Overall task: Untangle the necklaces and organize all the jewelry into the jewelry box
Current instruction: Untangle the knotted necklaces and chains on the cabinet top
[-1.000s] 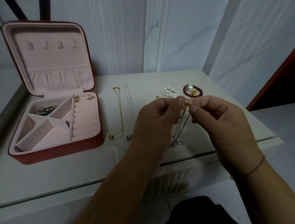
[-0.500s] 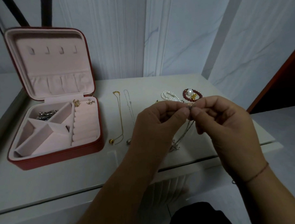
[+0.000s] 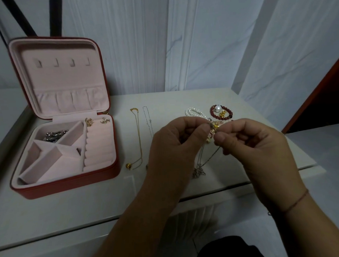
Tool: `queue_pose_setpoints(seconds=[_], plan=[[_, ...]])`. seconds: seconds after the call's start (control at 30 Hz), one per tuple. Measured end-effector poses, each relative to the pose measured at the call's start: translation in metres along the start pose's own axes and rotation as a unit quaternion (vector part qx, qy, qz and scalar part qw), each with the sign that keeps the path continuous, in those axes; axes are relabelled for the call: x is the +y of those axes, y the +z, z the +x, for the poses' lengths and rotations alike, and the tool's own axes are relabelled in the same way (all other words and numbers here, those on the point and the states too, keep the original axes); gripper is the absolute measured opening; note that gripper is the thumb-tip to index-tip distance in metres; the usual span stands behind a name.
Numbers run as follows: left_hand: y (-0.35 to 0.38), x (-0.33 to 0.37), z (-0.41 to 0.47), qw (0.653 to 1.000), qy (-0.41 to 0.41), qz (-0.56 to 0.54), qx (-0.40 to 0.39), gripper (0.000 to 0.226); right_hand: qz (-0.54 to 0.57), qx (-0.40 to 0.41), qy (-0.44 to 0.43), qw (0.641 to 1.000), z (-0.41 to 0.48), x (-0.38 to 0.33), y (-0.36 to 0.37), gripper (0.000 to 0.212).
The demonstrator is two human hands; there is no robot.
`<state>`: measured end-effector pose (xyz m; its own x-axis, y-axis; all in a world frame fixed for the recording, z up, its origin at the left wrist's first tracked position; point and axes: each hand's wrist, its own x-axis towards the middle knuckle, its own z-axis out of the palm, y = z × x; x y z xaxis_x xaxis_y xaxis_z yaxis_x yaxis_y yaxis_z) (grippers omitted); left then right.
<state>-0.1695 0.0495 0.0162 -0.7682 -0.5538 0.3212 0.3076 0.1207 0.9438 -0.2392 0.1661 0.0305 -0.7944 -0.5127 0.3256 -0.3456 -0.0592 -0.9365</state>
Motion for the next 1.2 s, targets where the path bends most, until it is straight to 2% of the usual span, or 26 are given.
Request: queue_pose_setpoints(seconds=[0.2, 0.37, 0.53, 0.83, 1.0, 1.13, 1.2], plan=[[-0.001, -0.003, -0.001, 0.999, 0.016, 0.043, 0.002, 0.011, 0.000, 0.008, -0.007, 1.000, 0.001, -0.001, 0.001, 0.018], [0.001, 0.000, -0.001, 1.000, -0.006, 0.001, -0.006, 0.010, 0.016, -0.018, 0.009, 1.000, 0.001, 0.004, 0.000, 0.020], [0.004, 0.000, -0.002, 0.999, -0.025, -0.037, -0.013, 0.011, 0.036, -0.040, 0.013, 0.998, 0.002, 0.010, 0.000, 0.009], [0.002, 0.000, -0.002, 1.000, 0.003, 0.025, -0.018, 0.012, 0.077, -0.021, 0.001, 0.997, 0.002, 0.008, 0.000, 0.025], [0.002, 0.001, -0.003, 0.999, 0.015, 0.043, -0.017, 0.012, 0.080, -0.002, 0.020, 0.997, 0.003, 0.011, -0.003, 0.014], [0.003, 0.003, -0.003, 0.999, 0.012, 0.038, -0.019, 0.015, 0.075, -0.032, 0.011, 0.997, 0.002, 0.008, -0.003, 0.023], [0.002, 0.003, -0.004, 0.999, 0.007, 0.032, -0.021, 0.015, 0.071, -0.044, 0.015, 0.996, 0.002, 0.007, -0.003, 0.018]])
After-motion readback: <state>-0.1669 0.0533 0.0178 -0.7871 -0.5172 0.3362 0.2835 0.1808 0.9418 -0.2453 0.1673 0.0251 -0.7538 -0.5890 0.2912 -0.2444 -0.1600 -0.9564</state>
